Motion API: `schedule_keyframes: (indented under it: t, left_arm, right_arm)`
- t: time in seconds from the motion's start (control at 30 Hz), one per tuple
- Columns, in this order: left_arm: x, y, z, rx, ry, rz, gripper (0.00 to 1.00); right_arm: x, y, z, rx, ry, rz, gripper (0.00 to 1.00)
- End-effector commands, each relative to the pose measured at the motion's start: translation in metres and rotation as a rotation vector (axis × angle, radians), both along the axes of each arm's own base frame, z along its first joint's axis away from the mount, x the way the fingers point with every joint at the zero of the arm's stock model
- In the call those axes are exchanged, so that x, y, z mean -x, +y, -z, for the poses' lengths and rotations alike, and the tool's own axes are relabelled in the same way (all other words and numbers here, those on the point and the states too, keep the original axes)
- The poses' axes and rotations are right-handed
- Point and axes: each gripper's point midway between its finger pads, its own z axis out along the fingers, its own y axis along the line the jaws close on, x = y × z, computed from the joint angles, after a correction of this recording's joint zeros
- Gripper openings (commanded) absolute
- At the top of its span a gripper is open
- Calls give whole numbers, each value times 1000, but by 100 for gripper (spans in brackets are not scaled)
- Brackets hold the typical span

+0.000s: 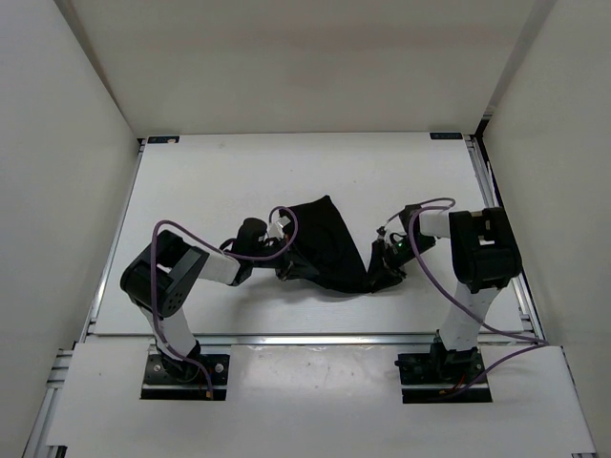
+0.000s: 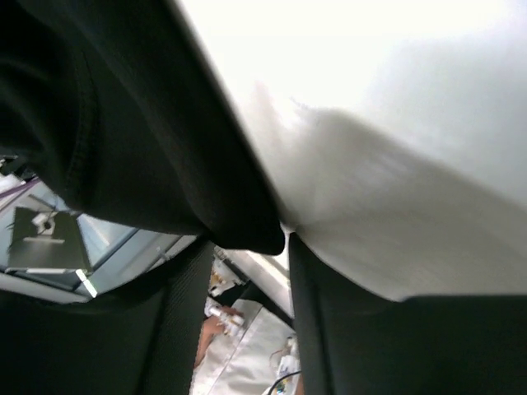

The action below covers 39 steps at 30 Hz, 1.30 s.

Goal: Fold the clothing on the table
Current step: Fold the skirt

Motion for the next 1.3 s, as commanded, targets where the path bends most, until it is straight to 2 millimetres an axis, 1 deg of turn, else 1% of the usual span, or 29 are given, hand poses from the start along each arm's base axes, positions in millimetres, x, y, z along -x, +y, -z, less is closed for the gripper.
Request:
schedule_keyframes:
  t: [0.0,0.07,0.1,0.13,0.2,0.33,0.37,0.4,0.47,0.5,0.53,0.57,0.6,0.63,0.67,0.7,0.73,0.77,0.83,0.87,0.9,0.93,1.03,1.07,1.1,1.13,1.17,1.2,1.27]
  left_arm:
    - [3,1,-18,31,-58,6,0]
    - [1,1,-18,29,-60,1,0]
    - [4,2,-17,29,-53,7,0]
    - [3,2,-18,32,-59,4,0]
    - [4,4,-18,31,-54,2,0]
    - [6,8,-19,27,-55,-4,0]
    - [10,11,-17,17,-46,-1,0]
    - [15,13,-20,19,-50,13,0]
    - [23,17,-21,-1,-69,44,0]
    - [29,20,-20,-18,-46,54,0]
    - [37,21,-23,-35,-55,82,0]
    - [42,23,-19,-53,-64,98,0]
    - [47,24,-23,-62,-72,111,0]
    - [54,28,-25,-64,-81,119,0]
    - [54,30,-27,-71,-79,111,0]
    - [58,35,-32,-65,-82,100,0]
    - [61,42,-35,-61,-80,85,0]
    - [60,47,-43,-47,-101,66,0]
    - [65,55,-48,-43,-91,48,0]
    - [67,59,-48,-41,-77,40,0]
    - [74,60,-55,-27,-73,46,0]
    - [78,63,-57,-22,-79,42,0]
    - [87,68,-68,26,-48,-13,0]
    - [90,72,-69,44,-50,-37,0]
    - [89,72,-74,75,-25,-72,0]
    - [90,77,-77,110,-3,-117,0]
    - [91,82,-79,142,-27,-145,0]
    - [91,85,-81,162,3,-176,0]
    - [91,94,-84,202,-3,-237,0]
  right_arm:
    - [-23,-7,24,79,-129,-41,44]
    - [-25,-6,24,75,-137,-41,36]
    - [-21,-6,25,83,-130,-50,25]
    - [-23,-5,23,76,-133,-47,14]
    - [-23,-6,22,81,-152,-63,0]
    - [-19,-7,9,78,-223,-108,0]
    - [-21,-7,2,73,-269,-132,0]
    - [-18,-8,1,62,-308,-177,0]
    - [-21,-7,-19,38,-424,-223,0]
    - [-19,-6,-23,30,-452,-248,0]
    - [-15,-4,-32,15,-507,-287,0]
    - [-15,-5,-39,5,-563,-309,0]
    - [-13,-3,-44,-7,-596,-340,0]
    - [-11,0,-55,-21,-651,-355,0]
    - [-9,1,-63,-29,-705,-385,0]
    - [-5,3,-65,-30,-736,-417,0]
    - [-2,6,-74,-32,-783,-444,0]
    - [0,8,-79,-27,-832,-470,0]
    - [-4,7,-87,2,-905,-487,0]
    - [-2,8,-91,-5,-920,-493,0]
    - [-4,8,-94,-6,-932,-497,0]
    - [-3,7,-95,-10,-934,-507,0]
    - [-4,6,-97,-33,-879,-497,0]
    - [-3,6,-98,-45,-863,-485,0]
    - [-2,8,-100,-66,-836,-479,1]
    - [-3,10,-101,-82,-817,-466,0]
    - [-4,9,-103,-90,-801,-448,0]
    - [-7,9,-105,-96,-798,-437,0]
    - [-8,12,-111,-121,-797,-426,0]
